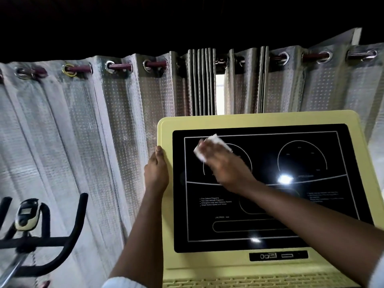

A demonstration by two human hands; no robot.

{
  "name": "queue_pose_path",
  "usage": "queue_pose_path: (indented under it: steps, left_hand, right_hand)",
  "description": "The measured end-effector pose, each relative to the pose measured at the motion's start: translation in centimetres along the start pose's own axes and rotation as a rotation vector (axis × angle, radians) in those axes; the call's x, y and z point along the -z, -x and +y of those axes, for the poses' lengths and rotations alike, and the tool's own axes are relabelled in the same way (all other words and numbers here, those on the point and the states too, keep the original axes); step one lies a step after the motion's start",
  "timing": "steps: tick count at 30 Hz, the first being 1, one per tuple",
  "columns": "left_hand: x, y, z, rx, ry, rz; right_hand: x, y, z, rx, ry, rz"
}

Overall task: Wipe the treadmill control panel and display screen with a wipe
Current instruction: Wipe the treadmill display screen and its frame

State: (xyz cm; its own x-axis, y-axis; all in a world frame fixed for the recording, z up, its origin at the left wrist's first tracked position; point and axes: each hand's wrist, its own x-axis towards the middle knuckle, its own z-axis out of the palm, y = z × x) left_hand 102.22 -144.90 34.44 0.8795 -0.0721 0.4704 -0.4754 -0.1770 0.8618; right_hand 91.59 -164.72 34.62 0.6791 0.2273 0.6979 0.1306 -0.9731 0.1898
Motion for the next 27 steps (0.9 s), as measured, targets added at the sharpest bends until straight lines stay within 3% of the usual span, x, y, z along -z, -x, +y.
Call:
queue_pose_path:
  steps: [3, 5, 7, 9, 11, 14, 16, 22, 27]
  left_hand:
    - [0.2, 1.0, -1.4, 0.021, 0.089, -0.042]
    - [0.2, 1.4, -1.8, 0.027, 0.113, -0.038]
    - [0.1, 1.4, -1.8, 0.025, 0.096, -0.018]
    - [0.2, 1.4, -1.7, 0.009, 0.079, -0.005]
    - [0.2, 1.4, -1.8, 0.005, 0.064, -0.004]
    - [0.3, 1.4, -1.8, 0.021, 0.068, -0.010]
    - [0.4, 1.3, -2.0, 0.015, 0.074, -0.019]
    - [0.5, 1.5, -2.2, 0.083, 0.098, -0.048]
    - [0.9, 3.1, -3.3, 0.113, 0.118, -0.085]
  right_hand:
    - [0.5, -1.8, -0.3, -0.381, -0.042, 0.216]
    - [-1.3, -0.7, -2.7, -0.305, -0.039, 0.195]
    - [-2.6, 1.0, -4.3, -0.037, 0.000, 0.058]
    - [-2.0, 0.4, -3.2, 0.114, 0.029, -0.011]
    - [-1.1, -2.1, -2.3, 0.046, 0.022, 0.028]
    - [-0.9, -5.5, -3.3, -0.259, -0.022, 0.169]
    - [-2.4, -5.0, -5.6, -0.345, -0.028, 0.212]
    - [-4.6, 1.9, -9.7, -0.104, -0.051, 0.070]
    - [-2.7, -6.3, -7.2, -0.223, -0.061, 0.123]
